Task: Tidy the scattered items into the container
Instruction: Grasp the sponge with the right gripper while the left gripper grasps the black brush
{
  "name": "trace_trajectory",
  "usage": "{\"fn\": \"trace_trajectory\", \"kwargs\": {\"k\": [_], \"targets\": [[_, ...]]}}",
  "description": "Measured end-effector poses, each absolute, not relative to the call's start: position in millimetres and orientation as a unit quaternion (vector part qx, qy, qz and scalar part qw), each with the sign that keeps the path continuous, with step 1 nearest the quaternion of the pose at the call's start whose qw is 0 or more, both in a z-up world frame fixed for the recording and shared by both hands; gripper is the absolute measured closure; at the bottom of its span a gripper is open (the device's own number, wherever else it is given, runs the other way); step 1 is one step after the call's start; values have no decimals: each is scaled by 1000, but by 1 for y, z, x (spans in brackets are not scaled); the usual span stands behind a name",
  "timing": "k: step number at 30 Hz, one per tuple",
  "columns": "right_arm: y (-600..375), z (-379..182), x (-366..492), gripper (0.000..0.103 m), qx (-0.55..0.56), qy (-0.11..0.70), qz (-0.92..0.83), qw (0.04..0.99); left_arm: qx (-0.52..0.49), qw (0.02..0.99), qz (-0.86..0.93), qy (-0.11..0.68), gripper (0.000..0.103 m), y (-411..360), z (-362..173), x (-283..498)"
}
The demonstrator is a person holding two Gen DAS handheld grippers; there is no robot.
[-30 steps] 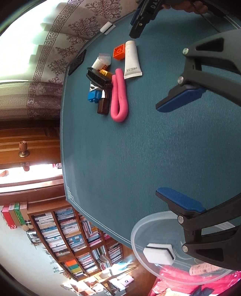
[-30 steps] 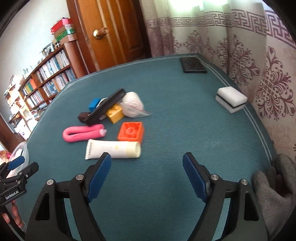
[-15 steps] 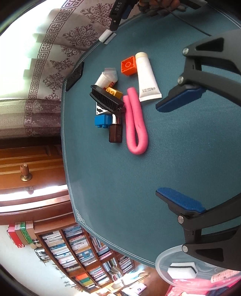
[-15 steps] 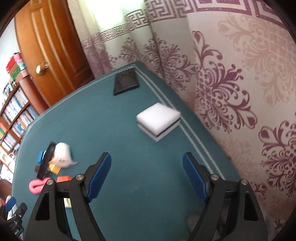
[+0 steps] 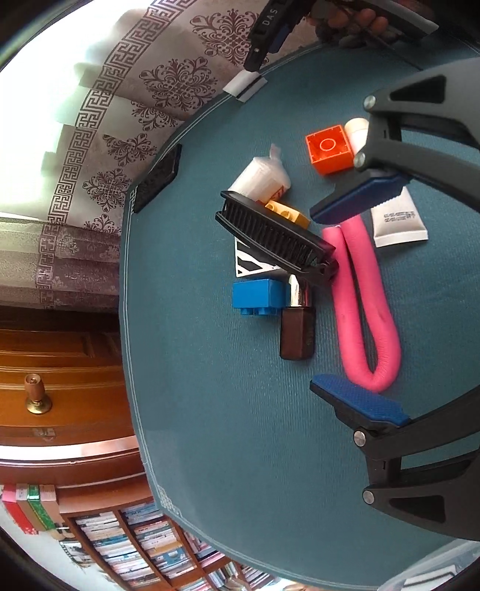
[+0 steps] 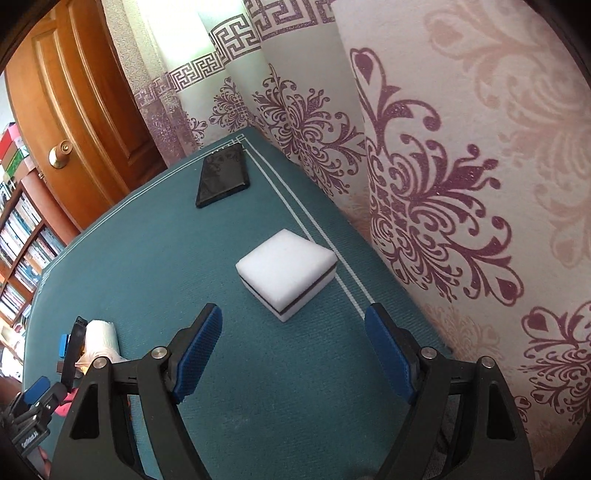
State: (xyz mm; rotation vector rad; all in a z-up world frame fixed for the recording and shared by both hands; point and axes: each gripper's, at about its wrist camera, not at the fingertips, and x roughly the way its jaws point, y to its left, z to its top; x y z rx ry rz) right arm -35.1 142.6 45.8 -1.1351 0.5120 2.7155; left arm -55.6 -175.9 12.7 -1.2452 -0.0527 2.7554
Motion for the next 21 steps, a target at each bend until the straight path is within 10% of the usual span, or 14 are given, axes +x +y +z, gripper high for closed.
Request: {"fn": "trace_trajectory", "kwargs": {"k": [16, 21], "targets": [[156, 34, -68, 20, -390, 191, 896, 93, -404, 126, 906, -27, 24, -156, 8, -83], [156, 34, -75, 20, -388, 187, 898, 94, -409, 151, 900, -8, 47, -143, 7, -88]]}}
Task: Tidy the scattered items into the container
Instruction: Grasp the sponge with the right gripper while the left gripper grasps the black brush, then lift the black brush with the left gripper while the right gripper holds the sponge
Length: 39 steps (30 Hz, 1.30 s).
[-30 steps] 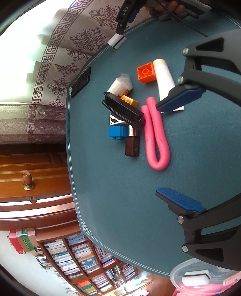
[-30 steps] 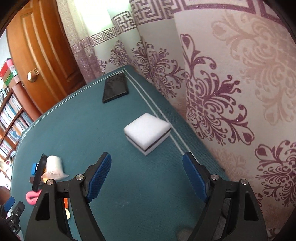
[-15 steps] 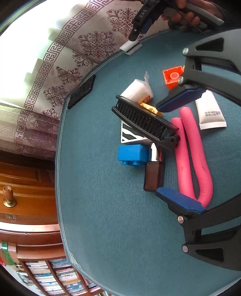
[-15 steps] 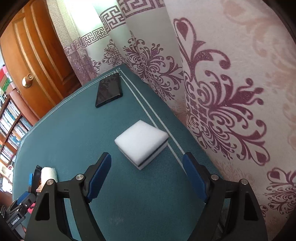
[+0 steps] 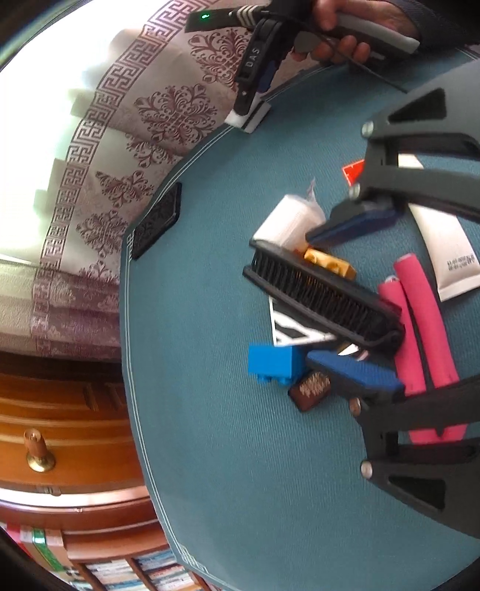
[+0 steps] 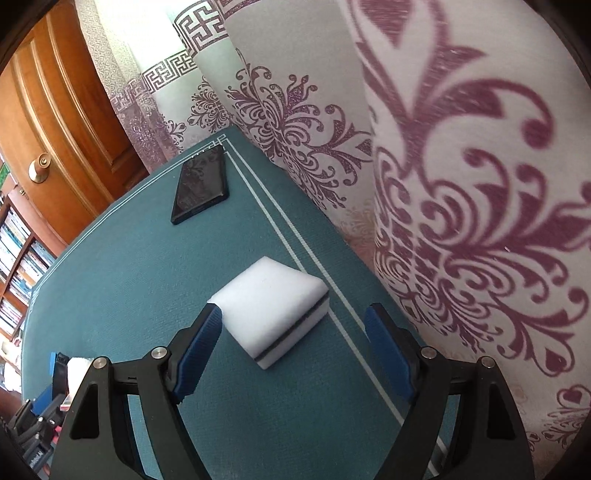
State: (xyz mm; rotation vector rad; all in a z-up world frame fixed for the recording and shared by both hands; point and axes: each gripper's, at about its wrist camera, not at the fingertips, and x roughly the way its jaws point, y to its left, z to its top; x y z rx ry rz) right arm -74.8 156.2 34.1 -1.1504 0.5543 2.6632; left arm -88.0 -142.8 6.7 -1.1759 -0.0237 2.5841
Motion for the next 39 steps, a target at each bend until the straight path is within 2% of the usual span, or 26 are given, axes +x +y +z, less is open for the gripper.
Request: {"fn": "trace_trajectory", "kwargs": {"k": [3, 11, 18, 23, 29, 39], "targets": [[155, 34, -81, 20, -385, 184, 900, 90, -403, 143, 904, 13, 54, -136, 5, -88], [151, 29, -83, 21, -378, 181, 905, 67, -403, 148, 903, -5, 60, -141, 6, -82], [137, 33, -79, 51, -373, 153, 914, 41, -401, 141, 905, -21, 68, -147, 11, -68], [129, 35, -72, 61, -370, 152, 916, 21, -396, 130, 909, -31, 69, -153, 17, -56], [128, 37, -64, 65, -364, 165, 916, 6, -390, 121, 912, -45, 71, -159, 25, -42], [107, 54, -48, 65, -348, 155, 924, -32, -379, 87, 919, -66, 72, -181, 32, -17]]}}
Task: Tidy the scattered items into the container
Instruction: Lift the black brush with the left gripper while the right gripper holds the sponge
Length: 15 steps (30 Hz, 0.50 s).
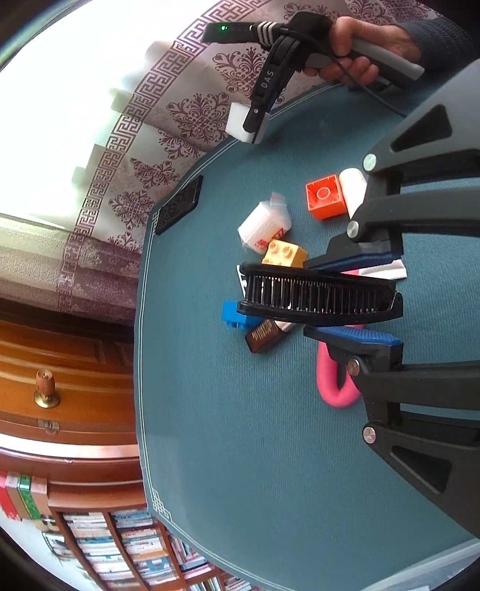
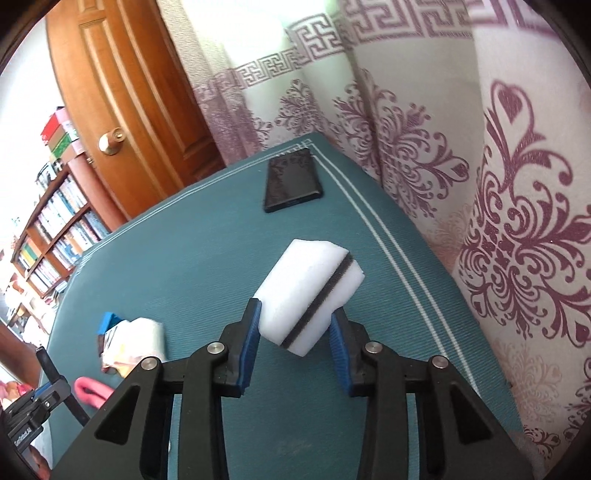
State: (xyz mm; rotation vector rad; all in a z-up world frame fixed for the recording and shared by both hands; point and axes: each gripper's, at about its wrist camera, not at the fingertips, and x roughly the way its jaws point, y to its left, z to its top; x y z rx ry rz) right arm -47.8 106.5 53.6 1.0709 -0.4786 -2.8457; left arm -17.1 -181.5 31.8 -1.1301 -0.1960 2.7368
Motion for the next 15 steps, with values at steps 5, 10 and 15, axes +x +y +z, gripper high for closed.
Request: {"fn": "trace_trajectory", "kwargs": {"k": [5, 10, 15], "targets": [[88, 67, -33, 65, 337, -150, -927, 63, -371, 65, 923, -78, 72, -201, 35, -1], [62, 80, -23, 65, 333, -148, -925, 105, -361, 39, 927, -96, 72, -224, 39, 17], [21, 90, -9, 65, 332, -137, -920, 153, -347, 14, 931, -110, 73, -248, 48, 38]]}}
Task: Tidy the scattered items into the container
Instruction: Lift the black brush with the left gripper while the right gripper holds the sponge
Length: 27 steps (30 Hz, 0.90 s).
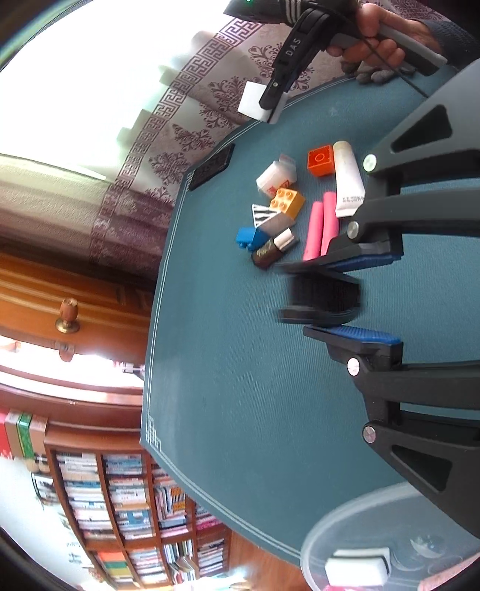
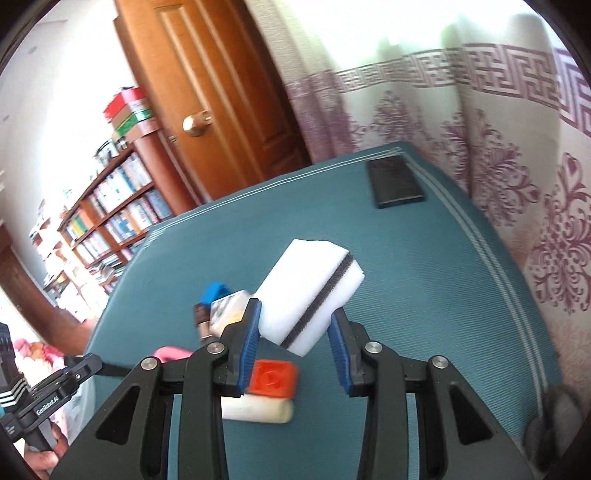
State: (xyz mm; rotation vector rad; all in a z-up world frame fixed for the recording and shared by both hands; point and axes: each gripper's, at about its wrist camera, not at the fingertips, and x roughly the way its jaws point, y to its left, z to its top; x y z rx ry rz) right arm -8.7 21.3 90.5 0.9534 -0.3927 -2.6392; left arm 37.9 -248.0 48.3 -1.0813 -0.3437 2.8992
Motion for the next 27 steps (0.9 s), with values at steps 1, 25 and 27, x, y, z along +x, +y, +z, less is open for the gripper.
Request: {"fn": "trace_trajectory", "kwargs": {"k": [1, 25, 27], "targets": [[12, 91, -7, 65, 334, -135, -918, 164, -345, 8, 932, -113, 73, -254, 50, 43], [-100, 80, 35, 65, 356, -98, -888, 274, -375, 18, 921, -102, 73, -281, 20, 74], [-95, 79, 36, 64, 357, -101, -888, 272, -386, 18, 918, -93, 72, -276, 12, 68]]}}
